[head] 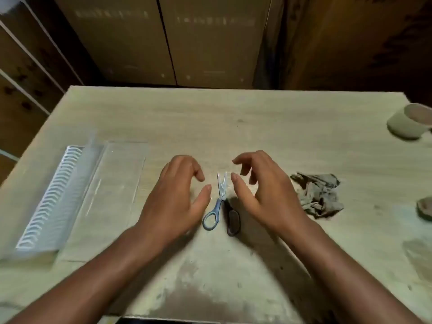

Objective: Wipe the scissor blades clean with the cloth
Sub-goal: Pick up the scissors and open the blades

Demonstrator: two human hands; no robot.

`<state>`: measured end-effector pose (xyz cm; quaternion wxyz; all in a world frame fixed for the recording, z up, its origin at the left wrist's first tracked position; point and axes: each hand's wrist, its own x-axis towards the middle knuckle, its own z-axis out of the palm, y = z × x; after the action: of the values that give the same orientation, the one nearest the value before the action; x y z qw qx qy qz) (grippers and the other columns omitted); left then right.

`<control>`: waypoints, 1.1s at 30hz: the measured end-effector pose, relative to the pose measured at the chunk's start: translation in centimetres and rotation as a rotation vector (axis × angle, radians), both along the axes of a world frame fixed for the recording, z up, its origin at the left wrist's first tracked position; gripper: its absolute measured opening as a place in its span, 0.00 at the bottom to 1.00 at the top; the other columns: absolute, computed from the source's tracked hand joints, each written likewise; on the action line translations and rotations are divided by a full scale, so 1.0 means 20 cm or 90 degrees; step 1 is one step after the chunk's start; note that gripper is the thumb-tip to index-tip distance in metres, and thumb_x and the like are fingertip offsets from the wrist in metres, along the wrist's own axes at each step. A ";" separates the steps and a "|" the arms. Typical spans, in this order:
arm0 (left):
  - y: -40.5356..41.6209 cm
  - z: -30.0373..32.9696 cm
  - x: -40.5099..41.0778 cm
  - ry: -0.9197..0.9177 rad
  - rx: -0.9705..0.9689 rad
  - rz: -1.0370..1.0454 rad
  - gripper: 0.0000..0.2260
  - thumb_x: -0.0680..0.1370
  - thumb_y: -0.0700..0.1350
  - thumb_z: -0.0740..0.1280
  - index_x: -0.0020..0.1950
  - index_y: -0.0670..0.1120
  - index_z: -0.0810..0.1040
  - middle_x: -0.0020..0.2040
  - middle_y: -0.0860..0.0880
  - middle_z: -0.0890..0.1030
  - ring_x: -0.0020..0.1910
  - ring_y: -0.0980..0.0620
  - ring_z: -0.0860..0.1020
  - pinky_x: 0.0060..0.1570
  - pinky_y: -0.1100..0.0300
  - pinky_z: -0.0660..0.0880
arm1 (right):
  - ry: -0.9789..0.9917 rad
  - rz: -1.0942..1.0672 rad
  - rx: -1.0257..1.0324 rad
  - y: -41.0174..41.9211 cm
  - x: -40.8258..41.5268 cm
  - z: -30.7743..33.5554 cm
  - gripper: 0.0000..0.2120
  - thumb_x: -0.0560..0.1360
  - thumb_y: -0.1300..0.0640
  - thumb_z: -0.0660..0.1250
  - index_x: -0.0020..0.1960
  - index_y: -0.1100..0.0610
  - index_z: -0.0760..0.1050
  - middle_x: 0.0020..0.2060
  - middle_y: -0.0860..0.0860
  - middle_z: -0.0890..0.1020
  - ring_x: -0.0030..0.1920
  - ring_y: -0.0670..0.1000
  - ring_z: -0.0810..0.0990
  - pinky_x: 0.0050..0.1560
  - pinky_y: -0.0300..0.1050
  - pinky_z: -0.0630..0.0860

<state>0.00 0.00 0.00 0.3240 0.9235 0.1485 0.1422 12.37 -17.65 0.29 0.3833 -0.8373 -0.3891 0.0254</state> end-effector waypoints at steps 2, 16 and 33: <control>-0.02 -0.15 -0.06 0.024 -0.007 0.058 0.10 0.78 0.55 0.72 0.51 0.55 0.72 0.51 0.60 0.72 0.51 0.57 0.76 0.47 0.56 0.76 | -0.011 -0.003 -0.066 -0.01 -0.05 -0.14 0.08 0.82 0.49 0.67 0.60 0.45 0.73 0.47 0.41 0.75 0.42 0.42 0.73 0.44 0.45 0.73; -0.09 -0.46 -0.18 -0.051 0.104 0.007 0.18 0.75 0.65 0.71 0.57 0.55 0.85 0.50 0.62 0.74 0.53 0.58 0.69 0.48 0.66 0.66 | -0.036 -0.115 -0.289 -0.04 -0.27 -0.26 0.15 0.79 0.36 0.66 0.53 0.47 0.74 0.48 0.45 0.75 0.48 0.50 0.76 0.44 0.49 0.70; -0.13 -0.33 -0.38 -0.114 -0.266 0.045 0.12 0.74 0.49 0.80 0.54 0.55 0.83 0.46 0.54 0.85 0.43 0.56 0.81 0.44 0.65 0.78 | 0.213 -0.145 0.158 -0.08 -0.53 -0.32 0.08 0.77 0.57 0.78 0.53 0.47 0.83 0.45 0.47 0.89 0.45 0.46 0.88 0.47 0.46 0.87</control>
<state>-7.61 -2.70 -6.52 0.5149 0.8142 0.1778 0.2010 1.72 -19.33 -6.02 0.5426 -0.8065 -0.2233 0.0724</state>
